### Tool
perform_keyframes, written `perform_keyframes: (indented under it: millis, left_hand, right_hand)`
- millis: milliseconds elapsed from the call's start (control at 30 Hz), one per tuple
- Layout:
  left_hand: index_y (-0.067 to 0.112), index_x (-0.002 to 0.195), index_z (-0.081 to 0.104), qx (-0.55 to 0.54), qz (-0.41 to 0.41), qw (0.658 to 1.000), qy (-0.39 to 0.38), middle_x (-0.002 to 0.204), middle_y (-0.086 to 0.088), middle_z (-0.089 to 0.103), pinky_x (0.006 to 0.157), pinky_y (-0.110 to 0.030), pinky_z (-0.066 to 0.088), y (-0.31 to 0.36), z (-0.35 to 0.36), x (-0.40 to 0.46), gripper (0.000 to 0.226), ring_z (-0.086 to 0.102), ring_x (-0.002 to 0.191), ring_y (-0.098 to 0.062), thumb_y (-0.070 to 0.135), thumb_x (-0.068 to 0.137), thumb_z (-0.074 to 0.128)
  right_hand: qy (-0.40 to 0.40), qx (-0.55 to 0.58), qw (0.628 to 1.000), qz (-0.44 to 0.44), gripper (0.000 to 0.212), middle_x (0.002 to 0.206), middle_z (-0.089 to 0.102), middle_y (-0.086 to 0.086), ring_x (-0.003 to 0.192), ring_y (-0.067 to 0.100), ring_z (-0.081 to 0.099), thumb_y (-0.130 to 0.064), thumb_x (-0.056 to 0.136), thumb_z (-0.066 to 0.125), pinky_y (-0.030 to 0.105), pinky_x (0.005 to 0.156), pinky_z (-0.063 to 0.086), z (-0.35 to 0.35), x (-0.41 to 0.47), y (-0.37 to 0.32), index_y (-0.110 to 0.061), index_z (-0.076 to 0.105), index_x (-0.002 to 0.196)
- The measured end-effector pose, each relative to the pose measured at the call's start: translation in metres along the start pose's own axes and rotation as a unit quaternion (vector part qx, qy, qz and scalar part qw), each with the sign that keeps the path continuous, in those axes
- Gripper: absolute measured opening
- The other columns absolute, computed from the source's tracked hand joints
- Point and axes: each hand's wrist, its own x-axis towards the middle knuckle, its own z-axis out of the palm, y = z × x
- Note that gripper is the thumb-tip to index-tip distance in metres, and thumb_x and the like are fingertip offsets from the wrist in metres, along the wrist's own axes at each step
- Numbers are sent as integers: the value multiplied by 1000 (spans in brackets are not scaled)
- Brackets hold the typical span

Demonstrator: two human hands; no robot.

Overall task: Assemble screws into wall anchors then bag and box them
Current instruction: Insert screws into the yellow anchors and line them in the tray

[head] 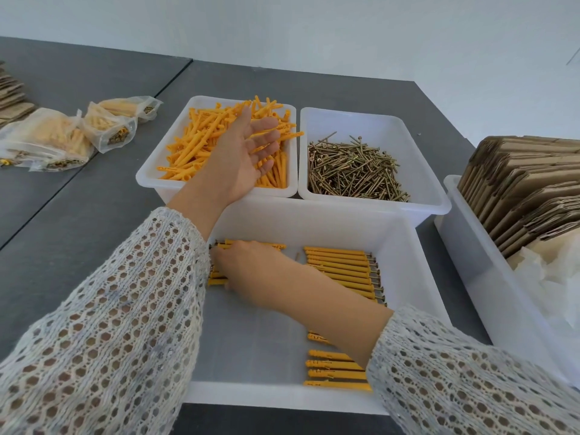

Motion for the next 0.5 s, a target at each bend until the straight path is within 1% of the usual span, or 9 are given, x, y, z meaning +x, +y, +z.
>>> perform_keyframes:
  millis: [67,133,200,267,300,333,400,433,500]
  left_hand:
    - [23,101,73,48,24,998,11,96,5,71,81,-29,49,-3,3,2,33,63,95,-13,44,101,49]
    - [23,100,71,143,77,986,34,94,4,69,79,-28,50,-8,7,4,21,63,90,-11,30,100,52]
    - [22,106,67,285,168,942,56,97,4,66,79,-22,50,-15,9,3,18,62,90,-9,20,99,51]
    - [17,110,64,371,258,889,75,96,7,62,74,-10,46,-21,11,-1,20,58,86,-4,10,97,50]
    - [14,111,63,396,292,867,76,98,5,61,74,-7,43,-23,12,-2,22,55,85,-2,6,96,50]
    - [11,113,62,422,322,845,68,102,1,59,75,-6,41,-25,13,-3,25,53,85,-3,3,94,50]
    - [9,117,59,488,350,799,36,108,-6,55,77,-11,41,-29,14,-3,28,52,85,-10,1,92,50]
    - [10,119,58,516,348,782,21,109,-7,53,78,-19,43,-30,14,-1,29,53,85,-14,2,91,51]
    - [10,120,56,543,328,773,8,110,-7,50,76,-30,44,-29,14,2,32,53,83,-19,3,90,52]
  right_hand:
    - [0,0,1000,2,31,104,60,12,92,31,64,-6,95,53,28,43,20,-1,1,0,-7,51,126]
    - [-5,8,1000,10,33,105,60,12,91,31,64,-4,96,52,28,45,26,-5,0,-2,-7,50,128]
    - [-13,22,999,20,31,107,59,14,92,31,62,-3,96,51,29,54,33,-11,-1,-4,-6,50,126]
    - [-41,41,998,36,24,106,58,14,88,31,60,-2,96,48,31,58,36,-21,-3,-4,-6,54,119]
    - [-64,52,996,46,16,100,58,12,81,28,58,-2,96,49,32,59,38,-27,-5,-2,-4,56,110]
    - [-92,62,993,48,3,89,58,9,70,23,55,-4,95,52,30,57,39,-36,-9,2,-4,55,94]
    - [-155,116,980,50,26,60,56,-1,51,12,51,-14,93,60,24,50,43,-57,-14,14,-11,50,69]
    - [-182,162,969,49,31,51,56,-4,45,9,50,-21,93,62,22,49,45,-67,-19,21,-13,51,65]
    - [-184,260,947,45,33,52,61,-5,46,11,49,-28,96,58,24,49,46,-90,-31,37,-11,55,68]
